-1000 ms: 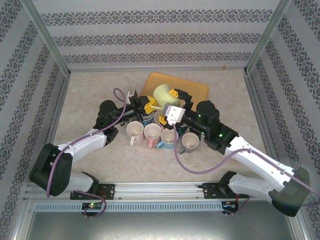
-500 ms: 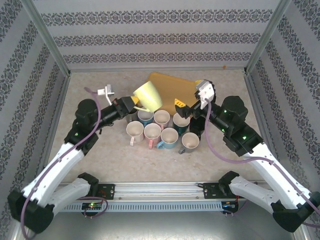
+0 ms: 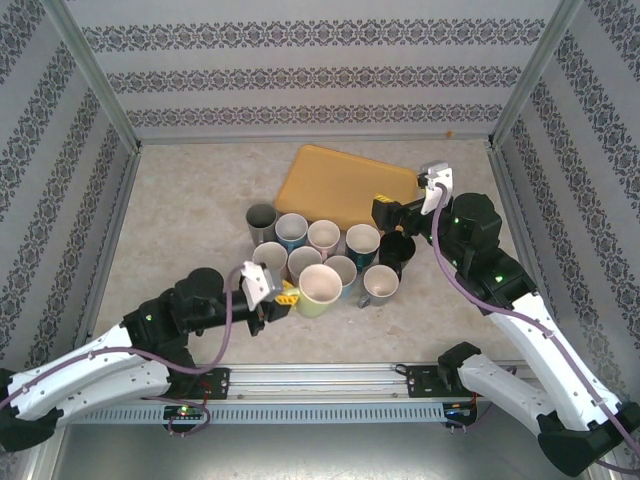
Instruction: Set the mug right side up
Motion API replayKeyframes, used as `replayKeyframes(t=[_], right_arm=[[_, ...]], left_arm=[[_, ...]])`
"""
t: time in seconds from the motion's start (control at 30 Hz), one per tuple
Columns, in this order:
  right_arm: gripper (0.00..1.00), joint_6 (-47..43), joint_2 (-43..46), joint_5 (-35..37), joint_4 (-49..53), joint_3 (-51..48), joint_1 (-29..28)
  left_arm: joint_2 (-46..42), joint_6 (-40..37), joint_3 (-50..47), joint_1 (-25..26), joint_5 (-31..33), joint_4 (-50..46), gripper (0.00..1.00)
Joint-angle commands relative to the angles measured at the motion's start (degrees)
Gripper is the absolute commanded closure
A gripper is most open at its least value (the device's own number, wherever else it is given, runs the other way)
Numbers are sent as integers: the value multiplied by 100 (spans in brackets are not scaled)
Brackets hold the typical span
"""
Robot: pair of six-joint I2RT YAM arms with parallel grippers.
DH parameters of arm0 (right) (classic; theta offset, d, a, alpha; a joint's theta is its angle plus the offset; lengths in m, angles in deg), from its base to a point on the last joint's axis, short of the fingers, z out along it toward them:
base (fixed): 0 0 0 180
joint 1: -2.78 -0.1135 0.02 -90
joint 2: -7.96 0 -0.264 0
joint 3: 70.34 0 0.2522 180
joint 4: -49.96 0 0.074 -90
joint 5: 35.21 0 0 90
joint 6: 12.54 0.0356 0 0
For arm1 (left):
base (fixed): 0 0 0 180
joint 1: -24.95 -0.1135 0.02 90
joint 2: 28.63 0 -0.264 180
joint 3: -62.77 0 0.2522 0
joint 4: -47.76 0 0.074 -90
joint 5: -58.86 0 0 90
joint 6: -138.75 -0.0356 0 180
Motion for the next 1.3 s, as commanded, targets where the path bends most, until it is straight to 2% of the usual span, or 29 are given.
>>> replayKeyframes(t=[0.0,0.17,0.23,0.43,0.77,1.0,1.27], right_arm=[[2,259,123,-153,11,-123,33],[2,313,166,-223,54,-199,37],[2,320,201,-232,32,-245,41],[2,342,269,-236,13,-355,40],[2,360,254,-228,32,-371,33],[2,351,299,-202,-41,-484,36],[2,368,299,-188,-42,-538,42]], left_arm=[[-164,-692,-329,506,661,853,100],[355,-470,-1041,1383,1509,2460,100],[725,-411,-1234,1530,1698,3078,100],[1274,-347,-1973,1539,2093,4910,100],[2676,149,-2608,1534,2232,6853,100],[3265,568,-2854,1521,2509,7662,100],[4055,1003,-2888,1496,2536,8332,98]])
